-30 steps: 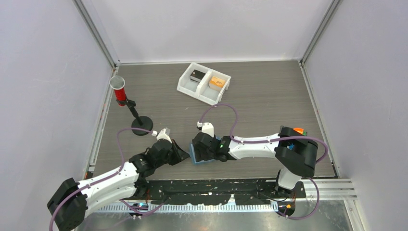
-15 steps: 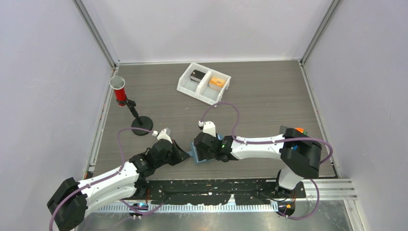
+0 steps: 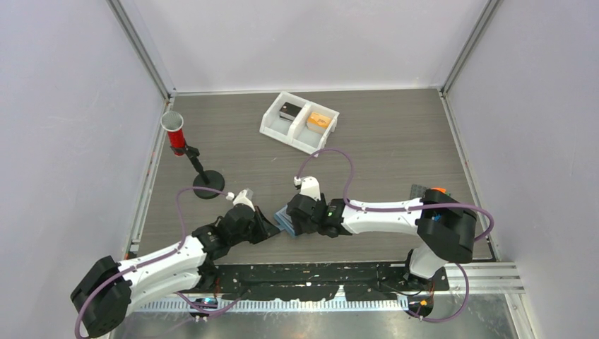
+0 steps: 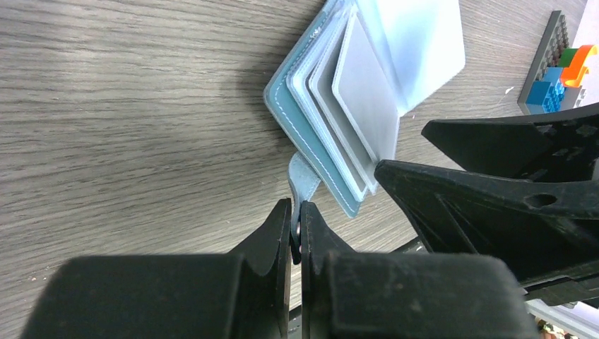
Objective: Take the credit cards out of the card holder
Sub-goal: Remove the credit card from the card holder.
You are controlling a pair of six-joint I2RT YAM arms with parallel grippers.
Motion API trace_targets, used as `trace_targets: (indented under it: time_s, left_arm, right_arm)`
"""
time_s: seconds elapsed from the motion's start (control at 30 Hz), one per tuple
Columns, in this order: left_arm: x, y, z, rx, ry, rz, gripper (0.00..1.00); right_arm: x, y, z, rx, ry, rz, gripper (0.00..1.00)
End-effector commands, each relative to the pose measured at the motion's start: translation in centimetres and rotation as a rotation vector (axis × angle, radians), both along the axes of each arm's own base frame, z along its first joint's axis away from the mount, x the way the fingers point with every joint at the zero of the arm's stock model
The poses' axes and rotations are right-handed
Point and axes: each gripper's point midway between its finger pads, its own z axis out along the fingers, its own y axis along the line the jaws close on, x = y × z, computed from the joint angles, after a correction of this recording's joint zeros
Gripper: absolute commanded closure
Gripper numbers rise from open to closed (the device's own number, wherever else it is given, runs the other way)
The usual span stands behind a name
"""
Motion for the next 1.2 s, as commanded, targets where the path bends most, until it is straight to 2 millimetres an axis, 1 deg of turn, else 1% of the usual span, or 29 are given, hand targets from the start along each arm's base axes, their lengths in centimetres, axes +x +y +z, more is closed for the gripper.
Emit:
trace_targets:
  time_s: [0.0, 0.13, 0.3, 0.37, 0.43, 0.47, 0.6, 0.63, 0.67, 0.8, 0.93, 1.0, 1.17]
  left_arm:
    - [0.5, -1.0, 1.4, -0.023, -0.034, -0.027, 1.0]
    - [0.5, -1.3, 1.7, -0.031, -0.038, -0.041, 1.0]
    - [0.4, -1.2, 1.5, -0.021, -0.035, -0.049, 1.0]
    - [0.4, -1.2, 1.5, -0.019, -0.035, -0.051, 1.0]
    - [0.4, -1.2, 1.5, -0.019, -0.035, -0.053, 1.0]
    - [0.4, -1.2, 1.6, -0.019, -0.036, -0.055, 1.0]
    - [0.4, -1.2, 1.8, -0.016, -0.04, -0.06, 1.0]
    - [0.4, -1.2, 1.8, -0.014, -0.043, -0.061, 1.0]
    - [0.4, -1.1, 1.9, -0.011, -0.046, -0.062, 1.0]
    - [0.4, -0.9, 2.2, -0.011, -0.062, -0.061, 1.0]
    - [0.4, -0.6, 2.5, -0.009, -0.074, -0.054, 1.0]
    - [0.4, -0.4, 2.5, -0.002, -0.078, -0.049, 1.0]
    - [0.4, -0.4, 2.4, 0.003, -0.071, -0.048, 1.0]
  right_arm:
    - [1.0, -2.1, 0.7, -0.071, -0.064, -0.02, 0.31]
    - [1.0, -1.5, 1.1, -0.063, -0.07, 0.013, 0.31]
    - [2.0, -1.6, 2.1, -0.088, -0.123, 0.024, 0.32]
    - [2.3, -1.3, 2.7, -0.084, -0.141, 0.038, 0.32]
    - [2.2, -0.5, 3.2, -0.064, -0.144, 0.09, 0.32]
    - [1.8, 0.4, 3.5, -0.038, -0.139, 0.157, 0.31]
    - [0.5, 2.3, 4.3, 0.051, -0.134, 0.307, 0.3]
    - [0.4, 2.8, 4.8, 0.08, -0.143, 0.324, 0.3]
    - [0.0, 3.1, 4.8, 0.092, -0.137, 0.357, 0.3]
    - [-0.4, 4.5, 5.5, 0.137, -0.145, 0.424, 0.34]
    - [0.2, 4.8, 4.6, 0.109, -0.145, 0.445, 0.34]
    - [0.6, 4.9, 4.0, 0.106, -0.123, 0.459, 0.33]
    - [0.8, 4.4, 1.6, 0.09, -0.095, 0.482, 0.29]
